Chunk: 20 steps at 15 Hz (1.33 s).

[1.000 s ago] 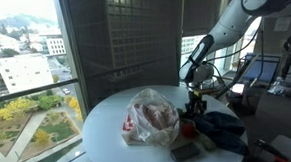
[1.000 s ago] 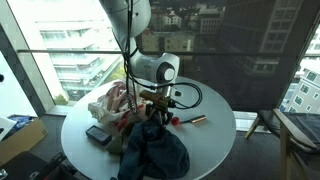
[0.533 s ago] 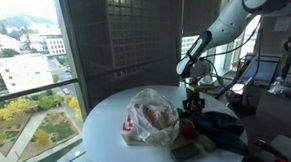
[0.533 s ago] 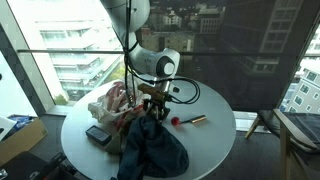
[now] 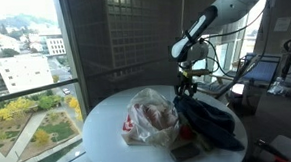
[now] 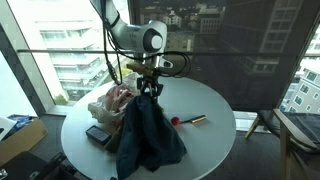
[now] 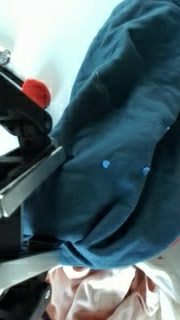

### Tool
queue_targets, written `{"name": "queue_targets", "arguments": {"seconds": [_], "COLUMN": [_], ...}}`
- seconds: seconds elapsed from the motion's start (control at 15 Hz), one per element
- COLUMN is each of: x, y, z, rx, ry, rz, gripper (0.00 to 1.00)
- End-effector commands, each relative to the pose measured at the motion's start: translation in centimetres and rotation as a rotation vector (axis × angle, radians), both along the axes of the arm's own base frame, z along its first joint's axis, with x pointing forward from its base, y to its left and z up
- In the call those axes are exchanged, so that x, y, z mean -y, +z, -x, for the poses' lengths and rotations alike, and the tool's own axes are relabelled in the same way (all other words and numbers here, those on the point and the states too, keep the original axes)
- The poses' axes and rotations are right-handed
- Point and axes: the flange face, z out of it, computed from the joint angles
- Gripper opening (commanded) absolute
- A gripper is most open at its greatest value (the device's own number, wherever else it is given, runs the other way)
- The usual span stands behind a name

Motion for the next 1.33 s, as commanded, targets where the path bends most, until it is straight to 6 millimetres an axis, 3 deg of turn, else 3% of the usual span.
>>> {"name": "queue_targets", "arguments": {"seconds": [0.0,0.53,0.87,1.27], "x": [-3.0,-9.5,-14.2,-20.8], "y": [6.8,18.4,24.3,30.0], "z": [2.5,7.4,10.2,14.5], "rx": [0.178,0.578,0.786,1.014], "ry": [0.049,0.207,0.348,0.493], "rz": [0.021,0.090,0.193,0.302], "gripper": [0.36,0.36,0.36,0.36]}}
